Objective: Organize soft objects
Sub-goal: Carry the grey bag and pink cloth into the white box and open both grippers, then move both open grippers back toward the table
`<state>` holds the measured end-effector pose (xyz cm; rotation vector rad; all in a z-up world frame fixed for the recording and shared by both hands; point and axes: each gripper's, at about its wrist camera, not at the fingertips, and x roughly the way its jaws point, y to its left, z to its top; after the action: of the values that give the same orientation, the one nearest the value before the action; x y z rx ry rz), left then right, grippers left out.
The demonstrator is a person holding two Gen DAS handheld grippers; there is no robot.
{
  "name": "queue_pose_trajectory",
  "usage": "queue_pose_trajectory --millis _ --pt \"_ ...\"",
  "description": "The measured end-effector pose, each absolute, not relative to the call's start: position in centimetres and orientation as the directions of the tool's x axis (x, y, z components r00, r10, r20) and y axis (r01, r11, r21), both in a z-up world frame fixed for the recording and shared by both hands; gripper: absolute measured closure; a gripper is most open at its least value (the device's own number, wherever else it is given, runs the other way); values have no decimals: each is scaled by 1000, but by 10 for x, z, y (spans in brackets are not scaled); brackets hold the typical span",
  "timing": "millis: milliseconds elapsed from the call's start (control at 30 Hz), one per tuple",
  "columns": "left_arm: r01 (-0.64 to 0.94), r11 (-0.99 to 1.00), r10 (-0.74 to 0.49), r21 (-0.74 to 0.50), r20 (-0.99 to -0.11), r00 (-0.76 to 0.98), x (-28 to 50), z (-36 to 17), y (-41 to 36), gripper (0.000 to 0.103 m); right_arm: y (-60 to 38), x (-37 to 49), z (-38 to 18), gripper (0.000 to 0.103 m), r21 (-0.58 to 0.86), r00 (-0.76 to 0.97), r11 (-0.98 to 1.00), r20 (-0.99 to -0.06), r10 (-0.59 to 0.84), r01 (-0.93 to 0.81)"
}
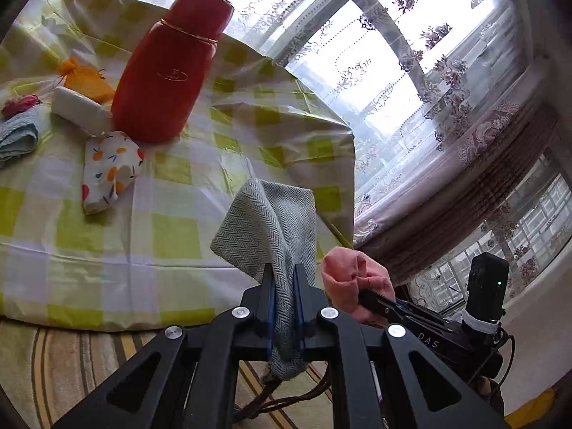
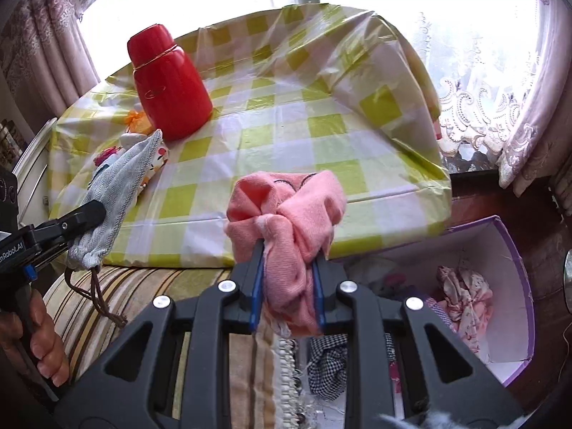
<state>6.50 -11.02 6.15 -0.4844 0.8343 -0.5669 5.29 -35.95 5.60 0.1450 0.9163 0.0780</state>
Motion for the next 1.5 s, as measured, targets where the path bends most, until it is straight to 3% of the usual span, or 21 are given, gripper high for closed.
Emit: queue_pose_trajectory --millis 200,567,633,667,733,767,1167,1500 --pt "419 686 -728 -595 -558 399 55 65 -184 94 -419 32 51 77 121 596 981 -803 8 149" --pt "541 587 -788 -602 -577 214 34 60 -263 94 -483 5 40 75 105 554 946 -828 -88 307" --pt "547 560 -800 -622 -577 164 33 57 -273 81 -492 3 38 70 101 541 937 -834 -103 335" --pt "548 552 -801 -628 -581 142 32 55 -277 74 -495 2 36 62 92 530 933 -840 -115 348" --pt "553 555 -794 -621 -593 131 31 54 -282 40 -500 3 33 52 82 513 926 -849 -128 368" --pt "554 559 -792 -617 -594 137 31 54 -282 38 -502 3 32 49 87 510 923 -850 -127 376" --pt "494 636 -761 -593 -589 273 46 62 -236 38 -464 22 32 45 140 523 947 -851 -34 290" --pt "298 786 -611 -542 -608 506 66 59 -127 38 -380 61 44 40 164 548 980 -833 75 115"
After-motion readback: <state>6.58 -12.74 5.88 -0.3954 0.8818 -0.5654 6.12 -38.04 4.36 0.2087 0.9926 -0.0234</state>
